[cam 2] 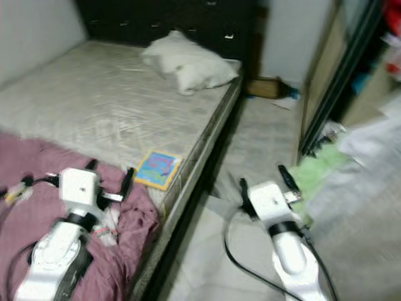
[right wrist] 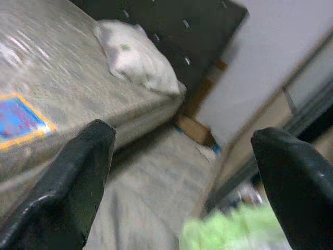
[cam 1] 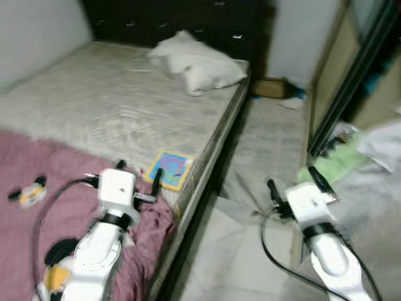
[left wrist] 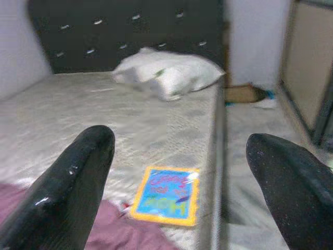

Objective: Clean up the room

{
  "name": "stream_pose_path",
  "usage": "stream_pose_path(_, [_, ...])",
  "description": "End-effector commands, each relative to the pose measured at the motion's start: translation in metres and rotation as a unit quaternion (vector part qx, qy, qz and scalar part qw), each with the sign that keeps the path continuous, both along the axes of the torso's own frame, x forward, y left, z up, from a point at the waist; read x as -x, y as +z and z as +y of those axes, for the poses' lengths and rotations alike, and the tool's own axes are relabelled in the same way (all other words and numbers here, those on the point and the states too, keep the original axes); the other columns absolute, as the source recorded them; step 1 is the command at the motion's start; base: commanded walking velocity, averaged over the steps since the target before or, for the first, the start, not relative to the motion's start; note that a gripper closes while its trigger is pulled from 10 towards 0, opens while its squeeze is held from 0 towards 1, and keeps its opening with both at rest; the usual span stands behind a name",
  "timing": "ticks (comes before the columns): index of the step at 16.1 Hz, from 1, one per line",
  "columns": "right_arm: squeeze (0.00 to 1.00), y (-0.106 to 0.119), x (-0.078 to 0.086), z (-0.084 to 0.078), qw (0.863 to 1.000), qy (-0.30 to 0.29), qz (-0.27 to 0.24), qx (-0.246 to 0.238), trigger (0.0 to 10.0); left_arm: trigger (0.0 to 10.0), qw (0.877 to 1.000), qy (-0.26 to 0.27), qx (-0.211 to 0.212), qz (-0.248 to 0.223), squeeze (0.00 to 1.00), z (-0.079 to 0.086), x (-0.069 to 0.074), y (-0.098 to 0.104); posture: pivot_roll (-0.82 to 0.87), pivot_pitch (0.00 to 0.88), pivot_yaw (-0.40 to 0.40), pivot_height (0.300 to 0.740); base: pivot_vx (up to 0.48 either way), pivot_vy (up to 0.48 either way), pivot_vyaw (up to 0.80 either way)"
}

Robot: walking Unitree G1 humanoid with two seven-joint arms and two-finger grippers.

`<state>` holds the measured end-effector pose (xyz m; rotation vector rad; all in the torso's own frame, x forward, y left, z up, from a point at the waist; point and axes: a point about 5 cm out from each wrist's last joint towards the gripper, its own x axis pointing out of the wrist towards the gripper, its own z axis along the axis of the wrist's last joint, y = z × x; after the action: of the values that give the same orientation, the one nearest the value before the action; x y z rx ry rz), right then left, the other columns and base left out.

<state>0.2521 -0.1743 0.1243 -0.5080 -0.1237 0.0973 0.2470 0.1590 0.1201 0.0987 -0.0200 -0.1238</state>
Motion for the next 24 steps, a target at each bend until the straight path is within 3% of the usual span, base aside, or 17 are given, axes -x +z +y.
stream_pose_path(1, [0.0,-0.001,-0.003,-0.006,1.0,-0.008,0.0,-0.001,10.0,10.0,1.0,0.001,-0.001,-0.01,0.0,-0.001,-0.004,0.004,-0.11,0.024,0.012,0.74,0.0,0.0,0.8])
stream_pose_path(4, [0.0,0.007,-0.02,-0.004,1.0,-0.009,-0.019,-0.007,10.0,10.0,1.0,0.002,0.002,-0.024,0.0,-0.003,-0.014,0.008,-0.11,0.0,0.017,0.74,0.0,0.0,0.8])
stream_pose_path(13, [0.0,0.013,-0.046,0.016,0.998,0.033,-0.039,-0.04,10.0,10.0,0.998,0.032,0.004,-0.055,0.0,0.0,-0.035,0.014,-0.09,0.0,0.022,0.74,0.0,0.0,0.8])
stream_pose_path(19, [0.0,0.013,-0.052,0.033,0.995,0.074,-0.043,-0.057,10.0,10.0,0.996,0.056,0.008,-0.067,0.0,0.005,-0.038,0.016,-0.07,0.0,0.01,0.74,0.0,0.0,0.8])
stream_pose_path(24, [0.0,0.012,-0.053,0.034,0.994,0.076,-0.046,-0.063,10.0,10.0,0.997,0.047,0.011,-0.059,0.0,0.003,-0.033,0.009,-0.06,0.0,0.02,0.74,0.0,0.0,0.8])
